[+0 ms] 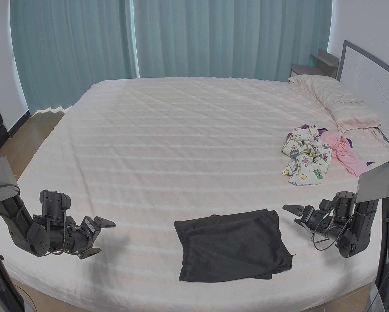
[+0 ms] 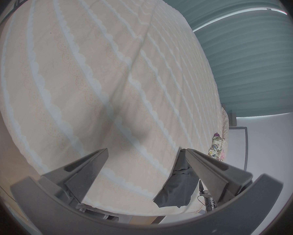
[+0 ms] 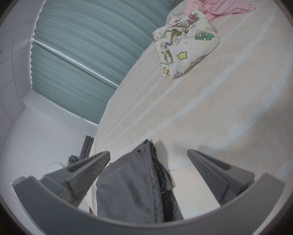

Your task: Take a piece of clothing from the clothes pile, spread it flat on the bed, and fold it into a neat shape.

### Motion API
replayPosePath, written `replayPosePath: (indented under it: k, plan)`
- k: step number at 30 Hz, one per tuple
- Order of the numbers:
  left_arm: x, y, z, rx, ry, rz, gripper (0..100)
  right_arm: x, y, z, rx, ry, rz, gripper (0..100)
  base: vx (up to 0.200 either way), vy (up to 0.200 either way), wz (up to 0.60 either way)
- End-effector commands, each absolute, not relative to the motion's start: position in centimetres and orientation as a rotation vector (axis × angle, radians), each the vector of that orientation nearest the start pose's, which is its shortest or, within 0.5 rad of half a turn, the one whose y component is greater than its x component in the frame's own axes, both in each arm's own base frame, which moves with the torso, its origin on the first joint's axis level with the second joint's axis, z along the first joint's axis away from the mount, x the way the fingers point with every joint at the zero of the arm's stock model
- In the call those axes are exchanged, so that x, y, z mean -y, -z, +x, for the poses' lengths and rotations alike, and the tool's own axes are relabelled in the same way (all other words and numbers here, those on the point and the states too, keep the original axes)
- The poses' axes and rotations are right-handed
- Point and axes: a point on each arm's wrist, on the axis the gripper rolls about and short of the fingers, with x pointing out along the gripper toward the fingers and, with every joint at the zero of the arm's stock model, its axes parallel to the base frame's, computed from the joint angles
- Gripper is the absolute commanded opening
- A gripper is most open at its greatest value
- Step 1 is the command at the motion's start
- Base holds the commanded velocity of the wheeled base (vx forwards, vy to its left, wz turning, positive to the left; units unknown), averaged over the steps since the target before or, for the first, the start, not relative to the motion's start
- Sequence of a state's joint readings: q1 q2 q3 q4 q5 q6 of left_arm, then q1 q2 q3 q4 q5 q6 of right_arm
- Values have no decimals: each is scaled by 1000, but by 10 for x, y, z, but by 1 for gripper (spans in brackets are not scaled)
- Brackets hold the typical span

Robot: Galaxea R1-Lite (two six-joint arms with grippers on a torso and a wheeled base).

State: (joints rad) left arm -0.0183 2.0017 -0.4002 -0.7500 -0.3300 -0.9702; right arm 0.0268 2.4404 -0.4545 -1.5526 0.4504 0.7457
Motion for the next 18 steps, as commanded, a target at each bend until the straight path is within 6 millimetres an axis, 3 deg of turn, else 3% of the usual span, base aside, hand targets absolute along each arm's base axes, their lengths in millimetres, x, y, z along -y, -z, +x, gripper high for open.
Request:
replayPosePath:
  k: [1,18]
  plan:
    - [12,-19,262,-947,-111,-1032,100,-19,39,319,-577,-295,810,100,0,-200,0]
    - [20,-13,251,-981,-106,-940,100,-19,41,322,-573,-295,807,100,0,-200,0]
